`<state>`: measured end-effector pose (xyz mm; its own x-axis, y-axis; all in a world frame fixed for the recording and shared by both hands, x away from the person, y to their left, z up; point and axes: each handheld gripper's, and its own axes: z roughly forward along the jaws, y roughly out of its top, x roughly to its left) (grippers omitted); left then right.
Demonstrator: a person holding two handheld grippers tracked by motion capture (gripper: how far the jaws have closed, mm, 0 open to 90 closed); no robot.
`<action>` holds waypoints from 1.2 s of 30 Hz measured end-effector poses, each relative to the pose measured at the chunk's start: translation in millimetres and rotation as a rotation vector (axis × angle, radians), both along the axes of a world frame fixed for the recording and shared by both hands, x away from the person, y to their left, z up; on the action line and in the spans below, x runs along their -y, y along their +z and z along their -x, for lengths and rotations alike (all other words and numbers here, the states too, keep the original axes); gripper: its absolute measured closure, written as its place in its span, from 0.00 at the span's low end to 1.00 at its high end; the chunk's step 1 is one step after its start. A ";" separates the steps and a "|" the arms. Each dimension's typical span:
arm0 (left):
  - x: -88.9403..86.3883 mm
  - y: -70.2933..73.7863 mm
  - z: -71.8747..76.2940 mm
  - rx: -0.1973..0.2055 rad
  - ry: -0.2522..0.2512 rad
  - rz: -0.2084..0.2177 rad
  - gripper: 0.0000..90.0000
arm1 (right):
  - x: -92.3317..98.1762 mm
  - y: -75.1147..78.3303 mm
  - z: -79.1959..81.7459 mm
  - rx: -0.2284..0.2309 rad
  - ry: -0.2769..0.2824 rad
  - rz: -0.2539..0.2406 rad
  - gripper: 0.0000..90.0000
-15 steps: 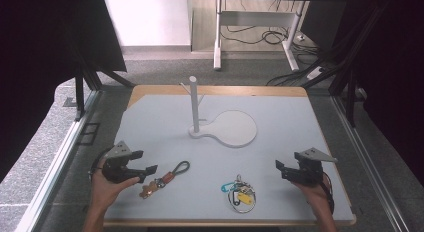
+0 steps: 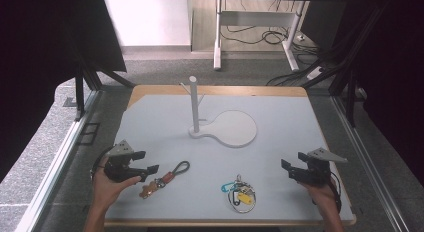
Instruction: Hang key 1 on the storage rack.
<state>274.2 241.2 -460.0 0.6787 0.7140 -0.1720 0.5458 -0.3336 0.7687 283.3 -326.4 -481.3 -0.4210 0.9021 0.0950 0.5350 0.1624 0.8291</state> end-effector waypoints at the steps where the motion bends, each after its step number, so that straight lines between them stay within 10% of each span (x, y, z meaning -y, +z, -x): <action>1: 0.9 1.5 -0.4 -0.001 -0.007 -0.013 0.25 | 3.6 -1.6 -0.5 -0.007 -0.004 0.011 0.27; 36: 24.8 38.6 -21.2 -0.091 -0.160 -0.145 0.31 | 13.3 -0.1 9.3 -0.021 -0.001 0.049 0.30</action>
